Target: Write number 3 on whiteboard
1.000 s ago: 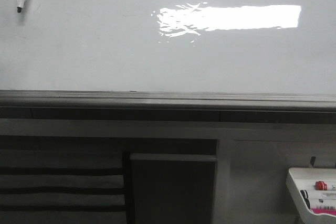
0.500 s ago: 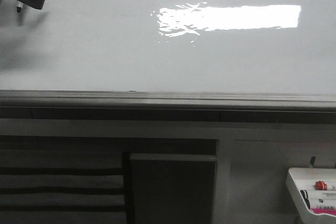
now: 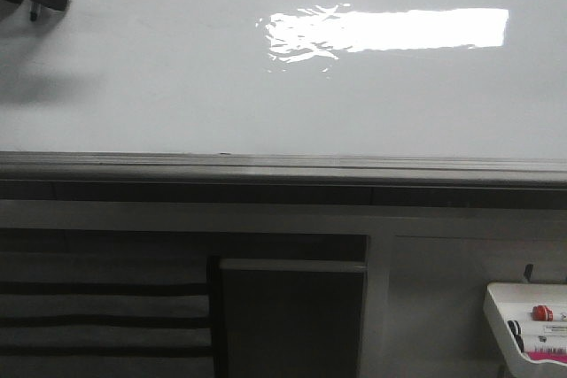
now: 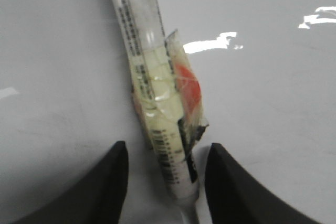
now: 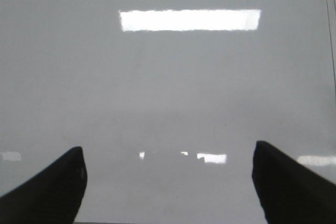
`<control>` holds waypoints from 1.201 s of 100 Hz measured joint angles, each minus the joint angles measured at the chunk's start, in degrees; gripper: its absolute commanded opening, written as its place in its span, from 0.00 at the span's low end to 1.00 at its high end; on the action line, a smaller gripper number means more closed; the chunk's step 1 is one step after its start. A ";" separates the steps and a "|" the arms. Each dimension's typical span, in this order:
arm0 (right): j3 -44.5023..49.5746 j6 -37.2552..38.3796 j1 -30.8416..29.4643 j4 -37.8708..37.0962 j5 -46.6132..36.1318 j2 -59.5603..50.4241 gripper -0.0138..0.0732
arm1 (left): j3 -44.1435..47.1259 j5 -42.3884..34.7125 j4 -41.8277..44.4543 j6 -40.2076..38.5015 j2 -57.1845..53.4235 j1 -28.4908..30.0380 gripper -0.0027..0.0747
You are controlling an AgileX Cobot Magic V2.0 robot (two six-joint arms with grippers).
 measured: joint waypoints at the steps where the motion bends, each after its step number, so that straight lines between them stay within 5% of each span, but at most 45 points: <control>1: 0.00 0.00 0.00 0.00 0.00 0.00 0.82 | 0.00 0.00 0.00 0.00 0.00 0.00 0.33; 40: -1.67 0.00 0.00 1.28 1.53 0.29 0.82 | 0.00 1.04 1.12 0.33 -0.68 0.00 0.15; 62: -7.90 -2.27 0.00 8.28 9.34 6.81 0.82 | -2.93 11.71 3.33 1.08 -3.47 0.00 0.09; 74: -11.41 -11.29 0.00 17.10 14.80 13.07 0.82 | -5.42 19.90 3.30 5.93 -5.07 0.00 0.04; 91: -17.32 -33.61 0.00 36.18 25.11 23.77 0.82 | -6.74 28.17 -2.67 17.76 -7.06 0.00 0.01; 105: -22.09 -49.58 1.65 47.85 34.39 33.02 0.82 | -7.05 35.62 -14.61 35.38 -8.15 0.00 0.01; 120: -27.02 -57.32 9.09 49.65 38.46 42.15 0.82 | -7.22 45.05 -29.20 54.73 -8.44 -0.27 0.01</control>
